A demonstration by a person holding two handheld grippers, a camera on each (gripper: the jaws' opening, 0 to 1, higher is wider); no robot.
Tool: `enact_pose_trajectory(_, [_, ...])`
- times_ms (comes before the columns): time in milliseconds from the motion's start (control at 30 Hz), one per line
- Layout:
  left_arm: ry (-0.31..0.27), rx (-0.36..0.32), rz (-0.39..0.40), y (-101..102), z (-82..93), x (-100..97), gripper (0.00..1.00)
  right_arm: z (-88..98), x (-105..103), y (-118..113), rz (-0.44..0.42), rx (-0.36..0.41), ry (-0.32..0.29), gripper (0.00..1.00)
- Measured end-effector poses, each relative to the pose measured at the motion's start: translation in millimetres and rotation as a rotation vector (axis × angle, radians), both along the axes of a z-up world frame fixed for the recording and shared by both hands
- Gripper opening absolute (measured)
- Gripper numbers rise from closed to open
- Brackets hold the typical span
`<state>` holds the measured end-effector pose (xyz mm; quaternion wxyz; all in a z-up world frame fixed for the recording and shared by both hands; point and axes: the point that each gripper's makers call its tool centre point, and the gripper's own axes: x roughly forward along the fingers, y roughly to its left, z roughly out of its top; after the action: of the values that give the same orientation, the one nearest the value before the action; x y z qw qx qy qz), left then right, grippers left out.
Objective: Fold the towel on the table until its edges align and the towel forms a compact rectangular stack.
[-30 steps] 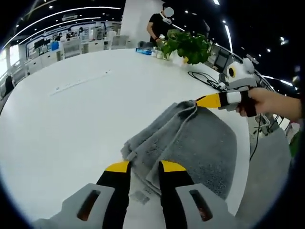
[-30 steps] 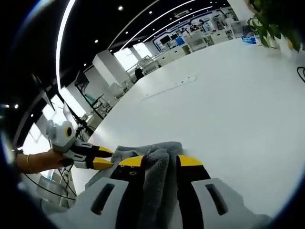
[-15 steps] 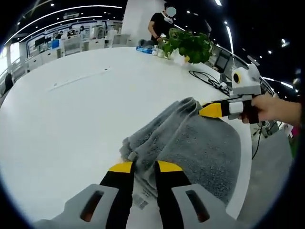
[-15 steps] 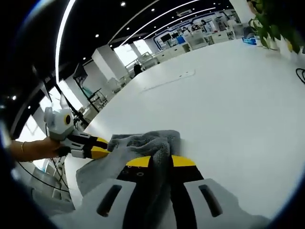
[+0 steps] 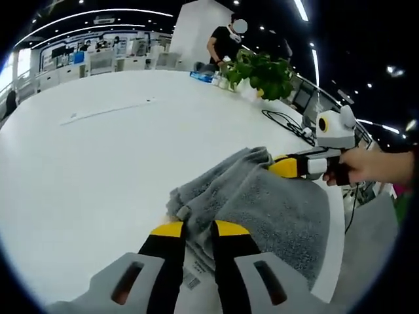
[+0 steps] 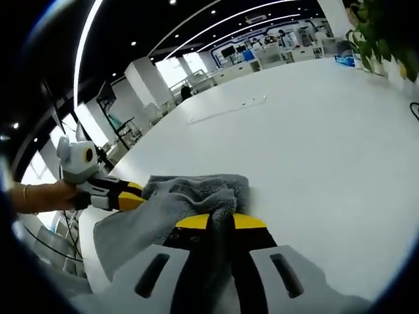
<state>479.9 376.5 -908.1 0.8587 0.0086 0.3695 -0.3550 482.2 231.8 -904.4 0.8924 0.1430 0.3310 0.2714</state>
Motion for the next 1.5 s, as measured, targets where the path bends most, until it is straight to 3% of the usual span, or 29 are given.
enact_pose_trajectory(400, [-0.053,0.000,-0.002,-2.5,0.7,24.7,0.16,0.3,23.0,-0.9,-0.030,-0.038,-0.065,0.09])
enact_pose_trajectory(700, [-0.080,-0.011,-0.012,-3.4,1.1,36.4,0.16,-0.9,33.9,-2.0,-0.029,-0.068,-0.079,0.09])
enact_pose_trajectory(1167, [-0.095,-0.008,-0.008,-4.4,1.6,38.4,0.15,-0.3,35.1,-2.6,-0.062,-0.114,-0.114,0.09])
enact_pose_trajectory(1500, [-0.094,-0.010,-0.005,-4.8,2.1,37.5,0.15,-0.4,35.1,-3.7,-0.069,-0.097,-0.118,0.09])
